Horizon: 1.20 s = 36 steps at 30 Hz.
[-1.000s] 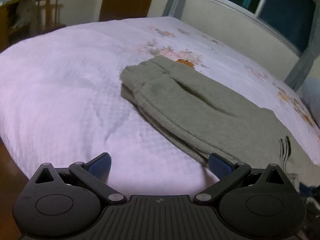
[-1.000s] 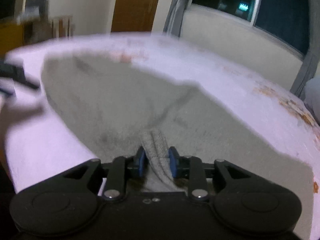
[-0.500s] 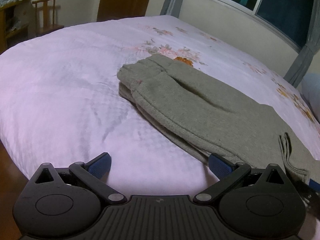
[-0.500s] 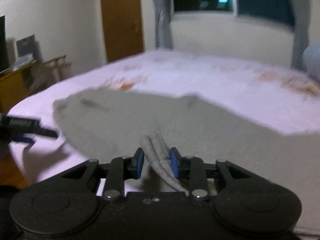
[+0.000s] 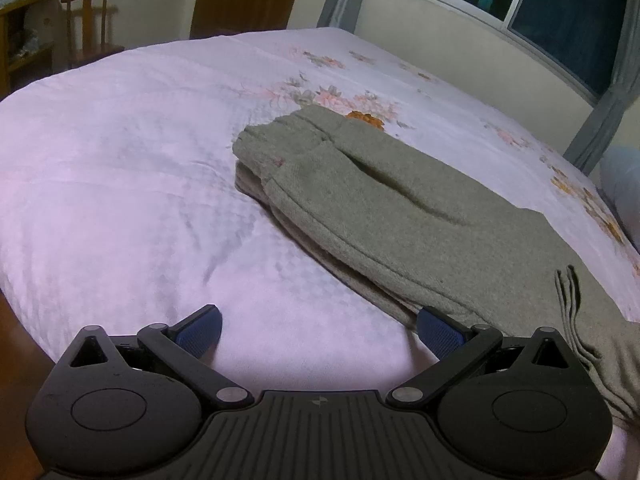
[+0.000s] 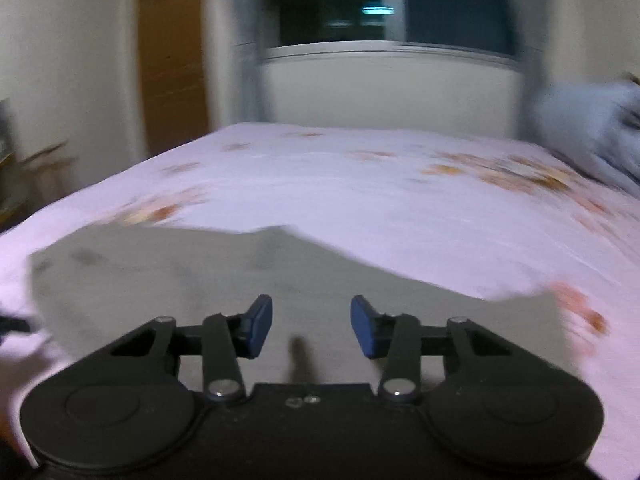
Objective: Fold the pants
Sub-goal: 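Open the right gripper and release the folded pants onto the bed, then grasp the folded end of the pants with the left gripper and lift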
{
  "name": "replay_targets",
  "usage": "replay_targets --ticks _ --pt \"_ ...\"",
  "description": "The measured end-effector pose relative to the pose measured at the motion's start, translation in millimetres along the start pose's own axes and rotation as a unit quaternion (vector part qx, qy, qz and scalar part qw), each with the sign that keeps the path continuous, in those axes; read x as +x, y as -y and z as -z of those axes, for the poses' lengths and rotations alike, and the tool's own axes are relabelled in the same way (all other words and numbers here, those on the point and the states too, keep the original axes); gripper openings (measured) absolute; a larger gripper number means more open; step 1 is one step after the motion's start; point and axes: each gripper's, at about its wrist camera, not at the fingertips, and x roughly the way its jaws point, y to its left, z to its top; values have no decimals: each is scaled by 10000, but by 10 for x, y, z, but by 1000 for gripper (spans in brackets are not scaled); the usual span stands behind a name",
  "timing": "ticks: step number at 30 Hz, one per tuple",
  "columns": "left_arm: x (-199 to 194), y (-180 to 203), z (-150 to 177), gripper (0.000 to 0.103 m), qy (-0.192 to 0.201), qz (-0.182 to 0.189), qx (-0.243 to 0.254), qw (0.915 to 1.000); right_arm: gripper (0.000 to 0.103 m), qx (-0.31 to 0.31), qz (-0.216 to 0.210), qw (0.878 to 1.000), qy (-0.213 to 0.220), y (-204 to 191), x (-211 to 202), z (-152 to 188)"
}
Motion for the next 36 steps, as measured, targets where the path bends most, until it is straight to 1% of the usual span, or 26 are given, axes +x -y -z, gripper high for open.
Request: replay_targets --ticks 2,4,5,6,7,8,9,10,11,12,13,15,16,17,19,20,21,22,23,24,26,28,29,30,33,36 --pt "22 5 -14 103 46 -13 -54 10000 44 496 438 9978 39 479 -23 -35" --pt "50 44 -26 103 48 -61 -18 10000 50 899 623 9940 -44 830 12 -73" --pt "56 59 -33 103 56 -75 2 10000 49 1109 619 9918 -129 990 56 -99" --pt "58 66 -37 103 60 -82 6 9999 43 1239 516 9907 -204 1107 108 -115" --pt "65 65 -40 103 49 -79 -3 10000 38 1198 462 9913 -299 1163 154 -117" --pt "69 55 -43 103 32 -66 -33 10000 24 1003 530 9918 -596 1189 260 -106" --pt "70 46 -44 103 24 -54 -61 10000 17 882 722 9897 -866 1234 356 -68" --pt "69 46 -45 103 21 -54 -63 10000 19 919 874 9868 -1004 1281 427 -20" --pt "69 50 -45 103 24 -65 -45 10000 18 1065 994 9837 -1053 1380 450 34" --pt "68 56 -44 103 30 -83 -28 10000 20 1186 1058 9819 -1029 1451 441 73" --pt "69 62 -45 103 31 -100 -14 9999 20 1324 1057 9805 -998 1513 412 100" --pt "70 71 -54 103 40 -115 14 9999 23 1592 884 9819 -527 1556 208 71" --pt "72 78 -63 103 53 -120 33 9999 23 1581 763 9842 -249 1532 102 44" --pt "74 85 -74 103 84 -113 44 9999 23 1474 584 9873 -92 1479 53 0" --pt "81 94 -115 103 131 -101 27 9999 26 1346 160 9906 -161 1395 155 -60" --pt "90 96 -145 103 133 -67 8 9999 26 1338 52 9904 -335 1377 255 -51" --pt "95 98 -181 103 161 -41 0 9999 26 1398 91 9863 -873 1386 447 -11" --pt "97 100 -224 103 227 -21 5 9997 26 1503 178 9805 -1252 1406 575 32" --pt "101 92 -261 103 272 0 25 9996 27 1489 233 9832 -1032 1372 510 14" --pt "116 79 -299 103 301 -15 35 9995 28 1325 146 9880 -784 1284 397 -29" --pt "188 23 -377 103 322 -76 18 9995 29 967 -203 9942 -422 1052 190 -66" --pt "295 -62 -447 103 260 -33 -78 9996 38 619 -336 9972 -259 803 61 -67" --pt "351 -112 -477 103 207 10 -145 9997 50 498 -514 9971 -246 654 13 -50" --pt "405 -168 -505 103 157 115 -235 9995 56 350 -642 9970 -262 510 -9 -43" --pt "583 -287 -582 103 56 429 -404 9982 57 -181 -817 9959 -351 -21 -45 25" --pt "745 -400 -669 103 -68 840 -604 9946 57 -425 -956 9929 -560 -424 68 100"
